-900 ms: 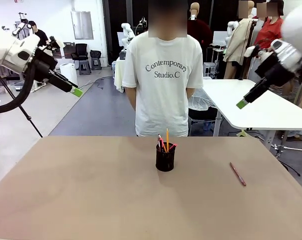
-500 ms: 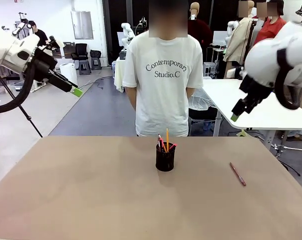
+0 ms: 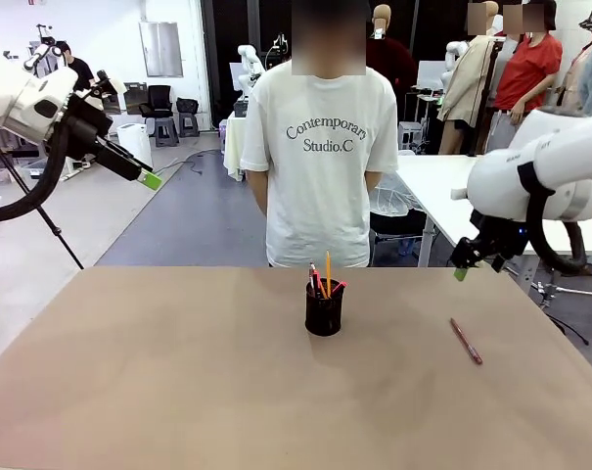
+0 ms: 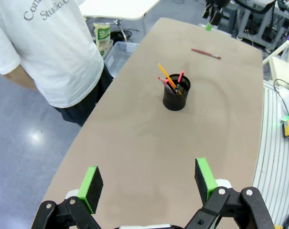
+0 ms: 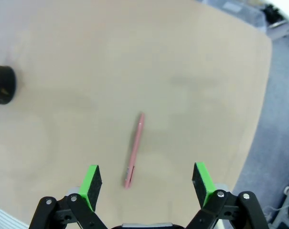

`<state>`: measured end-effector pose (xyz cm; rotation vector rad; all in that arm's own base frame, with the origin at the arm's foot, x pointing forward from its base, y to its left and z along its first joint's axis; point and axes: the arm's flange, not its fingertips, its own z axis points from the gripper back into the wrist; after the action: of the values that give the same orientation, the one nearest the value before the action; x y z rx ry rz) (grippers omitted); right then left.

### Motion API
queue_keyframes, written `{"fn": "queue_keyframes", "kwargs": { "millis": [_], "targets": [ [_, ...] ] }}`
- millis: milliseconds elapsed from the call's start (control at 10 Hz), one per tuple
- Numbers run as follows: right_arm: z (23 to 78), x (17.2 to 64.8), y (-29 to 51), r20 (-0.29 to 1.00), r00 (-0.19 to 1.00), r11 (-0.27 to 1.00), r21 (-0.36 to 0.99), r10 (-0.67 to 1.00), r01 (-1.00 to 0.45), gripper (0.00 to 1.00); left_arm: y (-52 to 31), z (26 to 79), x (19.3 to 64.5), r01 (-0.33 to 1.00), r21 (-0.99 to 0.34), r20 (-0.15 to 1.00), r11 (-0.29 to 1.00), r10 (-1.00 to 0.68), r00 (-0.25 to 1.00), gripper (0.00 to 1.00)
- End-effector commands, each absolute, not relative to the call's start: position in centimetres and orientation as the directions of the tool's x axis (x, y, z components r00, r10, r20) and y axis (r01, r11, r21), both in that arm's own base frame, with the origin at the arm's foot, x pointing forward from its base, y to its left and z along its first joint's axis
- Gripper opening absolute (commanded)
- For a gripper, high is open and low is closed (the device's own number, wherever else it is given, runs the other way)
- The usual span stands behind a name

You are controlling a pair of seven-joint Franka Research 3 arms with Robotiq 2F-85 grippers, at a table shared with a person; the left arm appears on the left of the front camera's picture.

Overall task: Place the pens into the pen holder.
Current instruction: Pick up a writing instrument from the table and place it into the Pen holder.

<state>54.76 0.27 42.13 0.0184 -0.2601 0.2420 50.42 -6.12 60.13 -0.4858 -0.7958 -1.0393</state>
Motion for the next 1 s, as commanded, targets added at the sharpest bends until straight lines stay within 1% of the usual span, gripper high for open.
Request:
{"fn": "queue_keyframes", "kwargs": {
  "millis": [0,100,200,300,700,800,900],
  "targets": [
    [40.9,54.4,0.5,0.243,0.938,0.966,-0.129,0.249,-0.223,1.0,-6.0,60.2,50.3,0.893,-0.005,0.778,0.449,-0.56,0.285,1.0],
    [40.3,54.3,0.6,0.219,0.94,0.961,-0.155,0.261,-0.23,1.0,-6.0,60.2,50.3,0.893,-0.005,0.778,0.449,-0.56,0.285,1.0],
    [40.3,54.3,0.5,0.213,0.944,0.967,-0.093,0.252,-0.237,1.0,-6.0,60.2,50.3,0.893,-0.005,0.778,0.449,-0.56,0.285,1.0],
    [40.3,54.3,0.0,0.232,0.939,0.967,-0.079,0.254,-0.242,1.0,-6.0,60.2,50.3,0.893,-0.005,0.778,0.449,-0.56,0.285,1.0],
    [40.3,54.3,0.0,0.232,0.939,0.967,-0.079,0.254,-0.242,1.0,-6.0,60.2,50.3,0.893,-0.005,0.778,0.449,-0.56,0.285,1.0],
    [40.0,54.3,0.1,0.22,0.94,0.965,-0.087,0.262,-0.249,1.0,-6.0,60.2,50.3,0.893,-0.005,0.778,0.449,-0.56,0.285,1.0],
    [39.4,55.0,1.5,0.157,0.962,0.975,-0.063,0.222,-0.215,1.0,-6.0,60.2,50.3,0.893,-0.005,0.778,0.449,-0.56,0.285,1.0]
  ]
}}
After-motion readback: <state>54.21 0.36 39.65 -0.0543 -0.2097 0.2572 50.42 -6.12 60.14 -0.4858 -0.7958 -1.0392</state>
